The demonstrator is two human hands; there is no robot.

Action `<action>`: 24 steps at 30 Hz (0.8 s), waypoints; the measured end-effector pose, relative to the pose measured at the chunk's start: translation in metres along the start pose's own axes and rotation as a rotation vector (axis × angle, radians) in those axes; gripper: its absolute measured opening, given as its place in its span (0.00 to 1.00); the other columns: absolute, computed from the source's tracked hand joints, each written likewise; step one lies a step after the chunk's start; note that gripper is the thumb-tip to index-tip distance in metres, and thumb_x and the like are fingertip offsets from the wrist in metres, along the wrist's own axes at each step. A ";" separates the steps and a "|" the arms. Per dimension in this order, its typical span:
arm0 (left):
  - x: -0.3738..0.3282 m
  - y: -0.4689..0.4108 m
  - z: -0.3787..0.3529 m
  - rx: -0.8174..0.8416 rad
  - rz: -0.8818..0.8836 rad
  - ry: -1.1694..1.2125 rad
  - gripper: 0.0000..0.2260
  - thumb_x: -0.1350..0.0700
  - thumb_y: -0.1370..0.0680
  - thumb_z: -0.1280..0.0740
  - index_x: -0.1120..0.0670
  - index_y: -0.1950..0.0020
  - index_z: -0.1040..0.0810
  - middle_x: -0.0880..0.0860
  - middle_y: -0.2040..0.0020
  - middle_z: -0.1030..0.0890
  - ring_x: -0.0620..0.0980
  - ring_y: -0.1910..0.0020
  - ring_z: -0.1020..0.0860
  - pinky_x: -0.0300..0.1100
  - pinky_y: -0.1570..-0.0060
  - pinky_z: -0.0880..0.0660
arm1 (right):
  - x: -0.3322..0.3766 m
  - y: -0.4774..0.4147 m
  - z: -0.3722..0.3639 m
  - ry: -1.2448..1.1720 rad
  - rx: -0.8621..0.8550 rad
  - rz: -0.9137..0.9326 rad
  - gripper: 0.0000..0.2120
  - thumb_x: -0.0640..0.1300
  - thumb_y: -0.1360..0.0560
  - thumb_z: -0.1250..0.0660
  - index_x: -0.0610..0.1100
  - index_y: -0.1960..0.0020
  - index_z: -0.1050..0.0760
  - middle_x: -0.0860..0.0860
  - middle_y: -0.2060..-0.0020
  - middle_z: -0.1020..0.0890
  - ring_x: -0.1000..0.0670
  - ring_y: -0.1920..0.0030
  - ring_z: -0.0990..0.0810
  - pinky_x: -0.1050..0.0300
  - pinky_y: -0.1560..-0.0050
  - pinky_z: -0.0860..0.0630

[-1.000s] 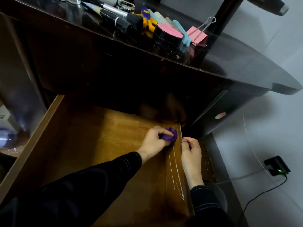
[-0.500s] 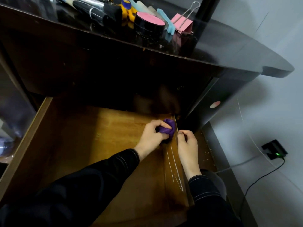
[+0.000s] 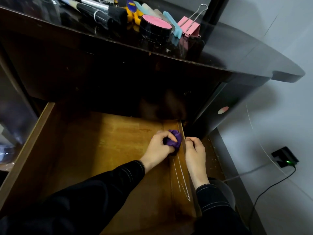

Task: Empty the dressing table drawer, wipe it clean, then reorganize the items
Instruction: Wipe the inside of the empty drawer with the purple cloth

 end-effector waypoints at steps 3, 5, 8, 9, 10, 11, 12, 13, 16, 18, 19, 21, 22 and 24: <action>0.032 0.009 -0.010 0.145 0.160 -0.102 0.12 0.70 0.29 0.29 0.54 0.52 0.21 0.53 0.47 0.21 0.52 0.45 0.23 0.35 0.46 0.27 | -0.003 0.000 0.001 -0.029 0.007 -0.033 0.11 0.46 0.16 0.42 0.49 0.42 0.22 0.51 0.51 0.18 0.51 0.51 0.20 0.52 0.48 0.22; 0.037 0.011 -0.011 0.198 0.195 -0.127 0.11 0.70 0.28 0.30 0.56 0.51 0.20 0.52 0.50 0.19 0.51 0.46 0.21 0.37 0.47 0.24 | -0.004 0.000 0.000 -0.023 0.015 -0.036 0.11 0.45 0.16 0.42 0.49 0.43 0.22 0.51 0.52 0.18 0.50 0.51 0.19 0.51 0.48 0.21; 0.008 0.002 -0.001 0.114 0.083 -0.037 0.14 0.71 0.30 0.29 0.51 0.55 0.19 0.50 0.53 0.19 0.49 0.50 0.21 0.32 0.54 0.25 | -0.004 -0.001 0.000 -0.031 0.007 -0.019 0.11 0.44 0.17 0.42 0.50 0.44 0.21 0.52 0.54 0.18 0.52 0.52 0.20 0.55 0.51 0.24; -0.003 0.000 0.001 0.087 0.041 0.028 0.15 0.70 0.30 0.29 0.50 0.56 0.20 0.50 0.52 0.19 0.48 0.51 0.20 0.32 0.56 0.25 | -0.004 -0.001 0.000 -0.028 0.002 -0.011 0.11 0.44 0.17 0.42 0.49 0.45 0.21 0.52 0.54 0.18 0.54 0.52 0.20 0.57 0.52 0.25; -0.011 -0.001 0.002 0.065 0.006 0.077 0.16 0.70 0.31 0.28 0.49 0.56 0.20 0.51 0.50 0.19 0.49 0.51 0.20 0.32 0.56 0.25 | -0.003 -0.001 0.000 -0.026 -0.002 -0.003 0.11 0.44 0.17 0.42 0.49 0.45 0.21 0.52 0.54 0.18 0.57 0.53 0.21 0.59 0.53 0.27; -0.016 0.000 0.002 0.049 -0.019 0.092 0.16 0.69 0.31 0.28 0.47 0.56 0.20 0.52 0.47 0.21 0.49 0.50 0.20 0.33 0.54 0.24 | -0.003 -0.001 -0.001 -0.027 -0.004 0.002 0.11 0.44 0.16 0.43 0.49 0.45 0.21 0.52 0.54 0.18 0.59 0.54 0.21 0.59 0.54 0.28; -0.016 0.001 0.001 0.043 -0.033 0.069 0.17 0.69 0.31 0.27 0.46 0.56 0.21 0.52 0.44 0.23 0.50 0.48 0.22 0.32 0.51 0.25 | -0.003 -0.001 -0.001 -0.031 -0.005 -0.001 0.11 0.44 0.16 0.43 0.49 0.45 0.21 0.52 0.54 0.18 0.60 0.55 0.21 0.59 0.54 0.27; -0.011 0.004 -0.002 0.048 -0.033 0.021 0.17 0.69 0.31 0.27 0.46 0.55 0.22 0.52 0.43 0.25 0.50 0.47 0.23 0.29 0.49 0.27 | -0.003 -0.001 -0.001 -0.038 -0.003 -0.013 0.12 0.45 0.16 0.43 0.49 0.45 0.21 0.51 0.54 0.17 0.59 0.55 0.20 0.58 0.54 0.26; 0.017 0.016 -0.010 0.165 0.080 -0.145 0.14 0.69 0.30 0.28 0.51 0.54 0.24 0.53 0.45 0.24 0.53 0.45 0.24 0.37 0.41 0.27 | -0.004 0.000 0.000 -0.049 0.013 -0.048 0.12 0.46 0.16 0.43 0.49 0.45 0.21 0.49 0.54 0.17 0.50 0.53 0.18 0.52 0.51 0.21; 0.030 0.020 -0.011 0.255 0.196 -0.171 0.13 0.71 0.29 0.29 0.55 0.52 0.22 0.54 0.47 0.21 0.54 0.44 0.22 0.47 0.39 0.24 | -0.004 0.002 0.000 -0.055 0.014 -0.053 0.12 0.46 0.16 0.44 0.49 0.45 0.21 0.50 0.56 0.17 0.50 0.55 0.17 0.53 0.52 0.20; 0.029 0.018 -0.008 0.247 0.206 -0.159 0.13 0.72 0.29 0.29 0.56 0.52 0.21 0.54 0.48 0.20 0.54 0.44 0.22 0.48 0.40 0.23 | -0.003 0.002 0.001 -0.062 0.010 -0.050 0.12 0.46 0.16 0.44 0.50 0.46 0.21 0.51 0.57 0.16 0.51 0.56 0.17 0.54 0.54 0.21; 0.011 0.010 -0.001 0.157 0.130 -0.056 0.13 0.73 0.30 0.29 0.55 0.53 0.19 0.53 0.51 0.19 0.53 0.47 0.21 0.45 0.44 0.22 | 0.000 0.003 0.001 -0.081 0.002 -0.036 0.13 0.45 0.16 0.44 0.49 0.49 0.20 0.52 0.59 0.17 0.56 0.58 0.19 0.57 0.56 0.24; 0.001 0.008 0.001 0.114 0.079 0.010 0.14 0.72 0.30 0.29 0.54 0.54 0.19 0.53 0.51 0.19 0.52 0.48 0.21 0.42 0.47 0.22 | 0.002 0.003 0.001 -0.086 -0.003 -0.027 0.13 0.44 0.16 0.44 0.49 0.50 0.20 0.53 0.60 0.17 0.58 0.59 0.20 0.59 0.56 0.26; -0.011 0.007 0.002 0.074 -0.003 0.048 0.16 0.71 0.31 0.27 0.50 0.55 0.20 0.53 0.46 0.21 0.50 0.47 0.22 0.35 0.47 0.25 | 0.004 0.003 0.000 -0.086 -0.006 -0.015 0.13 0.44 0.16 0.44 0.49 0.49 0.20 0.53 0.59 0.18 0.60 0.58 0.21 0.61 0.57 0.28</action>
Point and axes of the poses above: each hand's wrist, its own y-axis away from the middle knuckle, its own z-axis out of the back of the hand, x = y × z, the point moved 7 cm from there along -y, towards the middle knuckle
